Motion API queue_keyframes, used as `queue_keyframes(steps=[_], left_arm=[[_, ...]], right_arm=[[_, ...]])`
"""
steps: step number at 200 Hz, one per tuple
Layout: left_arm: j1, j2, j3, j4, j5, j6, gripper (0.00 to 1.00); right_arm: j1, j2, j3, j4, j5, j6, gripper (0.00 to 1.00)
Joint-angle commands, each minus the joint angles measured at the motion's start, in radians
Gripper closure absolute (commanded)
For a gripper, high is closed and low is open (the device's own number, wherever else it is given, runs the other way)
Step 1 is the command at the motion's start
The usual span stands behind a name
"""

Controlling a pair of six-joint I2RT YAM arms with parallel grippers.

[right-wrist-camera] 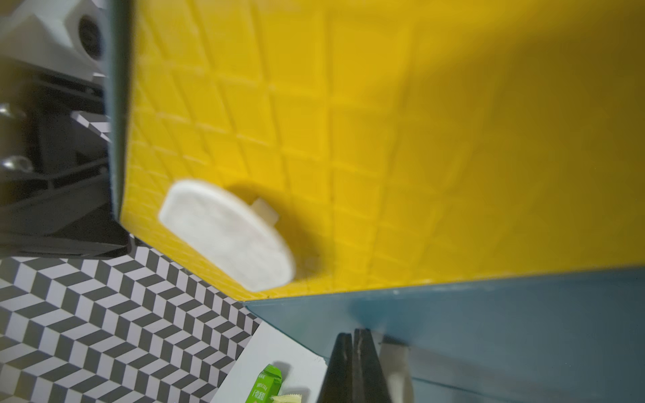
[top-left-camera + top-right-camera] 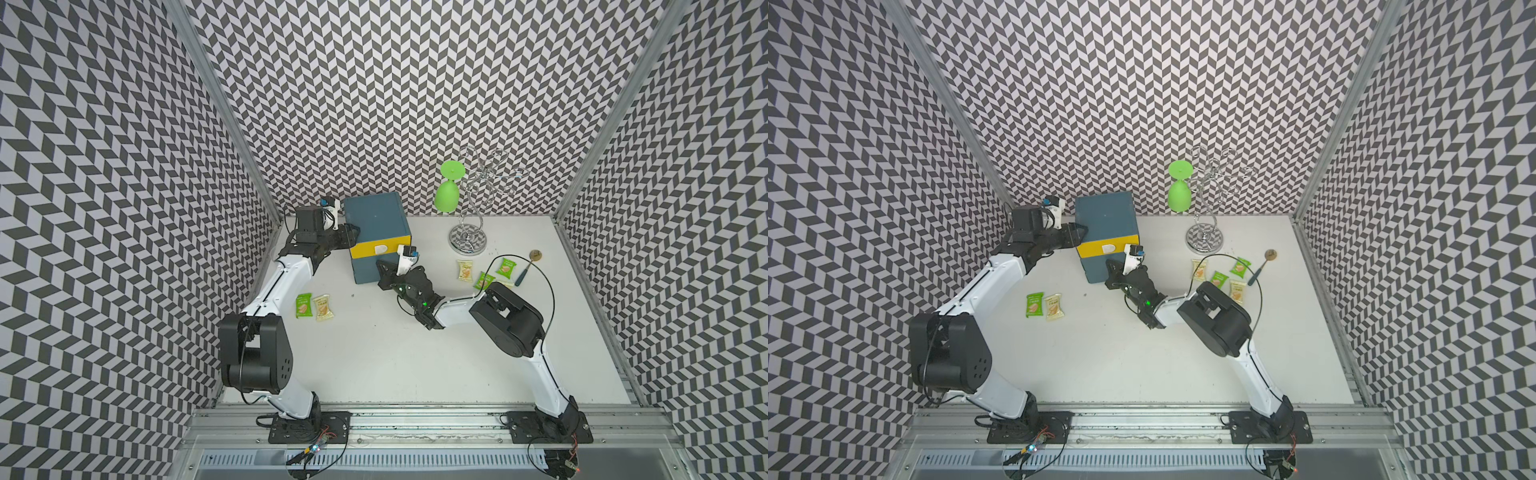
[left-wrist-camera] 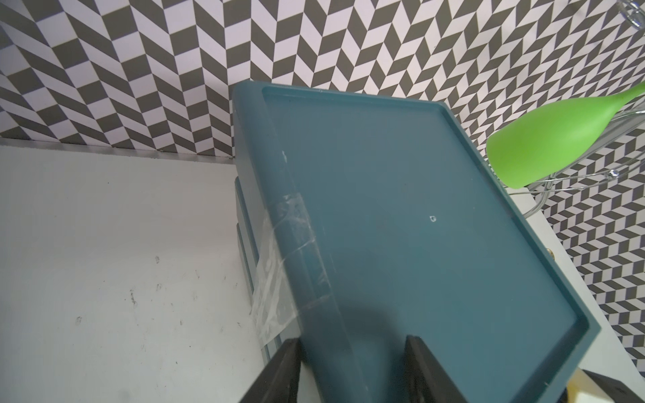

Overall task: Take the cookies out of the drawer
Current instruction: Close the drawer in the storage box, then open the drawer in the storage box.

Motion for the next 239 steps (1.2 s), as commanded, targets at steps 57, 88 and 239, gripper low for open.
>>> queue_keyframes(steps=[57,88,239], left_arm=[[-0.032,0.053,-0.043,-0.129,0.076,0.032,0.5],[-0.033,0.06,-0.051,-0.124,0.079,0.034,0.5],[-0.039,0.024,-0.09,-0.131,0.101,0.042,0.51]], right_arm=[[0.001,-0.092,-0.139,0.03,-0.09,0.051,0.8],[0.0,-0.246,-0.311,-0.056,-0.104,0.101,0.55],[-0.048,-0.032,-0.329,0.269,-0.222,0.633,0.4]])
